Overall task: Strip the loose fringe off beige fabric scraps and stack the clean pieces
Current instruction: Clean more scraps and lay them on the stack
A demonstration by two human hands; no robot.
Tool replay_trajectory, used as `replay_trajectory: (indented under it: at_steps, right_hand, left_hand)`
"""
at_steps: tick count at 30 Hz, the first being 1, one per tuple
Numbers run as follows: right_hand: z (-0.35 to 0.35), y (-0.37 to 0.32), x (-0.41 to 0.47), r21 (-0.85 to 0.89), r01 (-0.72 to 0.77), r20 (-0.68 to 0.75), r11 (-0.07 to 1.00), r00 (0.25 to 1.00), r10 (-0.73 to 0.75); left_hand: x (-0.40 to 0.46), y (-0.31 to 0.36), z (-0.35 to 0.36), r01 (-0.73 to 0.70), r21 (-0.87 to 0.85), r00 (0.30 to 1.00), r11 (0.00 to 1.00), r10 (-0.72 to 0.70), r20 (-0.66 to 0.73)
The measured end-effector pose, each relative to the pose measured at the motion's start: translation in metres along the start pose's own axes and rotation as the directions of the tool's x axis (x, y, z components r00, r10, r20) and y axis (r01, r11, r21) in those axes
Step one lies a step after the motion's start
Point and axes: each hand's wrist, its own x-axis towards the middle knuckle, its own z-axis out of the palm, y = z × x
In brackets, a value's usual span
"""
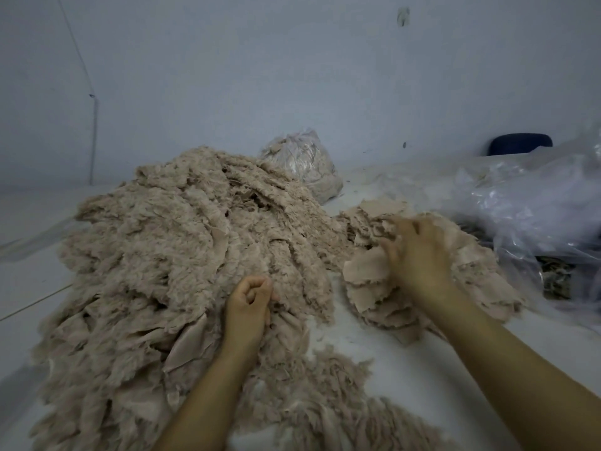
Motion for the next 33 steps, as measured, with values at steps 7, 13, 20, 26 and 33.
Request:
replay_trajectory:
  at_steps: [7, 13, 20, 26, 33]
  right_hand:
    - [0.032, 0.035, -0.018, -0.400, 0.195, 0.493, 0.896, 0.869, 0.031]
    - [0.043, -0.004, -0.030, -0.206, 0.243, 0.290, 0.948, 0.940, -0.177]
    - [0.072, -0.048, -0.037, 0.066, 0.143, 0.485, 0.988, 0.860, -0.157]
    - [0.054, -0.053, -0.059, 0.596, 0.330, 0.297, 0.732, 0.756, -0.583]
    - [0.055, -0.026, -0.061, 0.745, -0.198, 0.403, 0.637, 0.895, -0.192]
  left_hand:
    - [0.003, -0.015, -0.005, -0.022, 0.305, 1.000, 0.952, 0.017, 0.019]
    - [0.010, -0.016, -0.005, 0.064, 0.232, 0.997, 0.971, -0.053, -0.055]
    - [0.000, 0.000, 0.003, -0.148, 0.355, 0.982, 0.923, 0.095, 0.162]
    - [0.020, 0.004, -0.002, -0.541, 0.628, 0.802, 0.559, 0.118, 0.585]
    - [0.014, 0.004, -0.003, -0.588, 0.604, 0.801, 0.538, 0.282, 0.529]
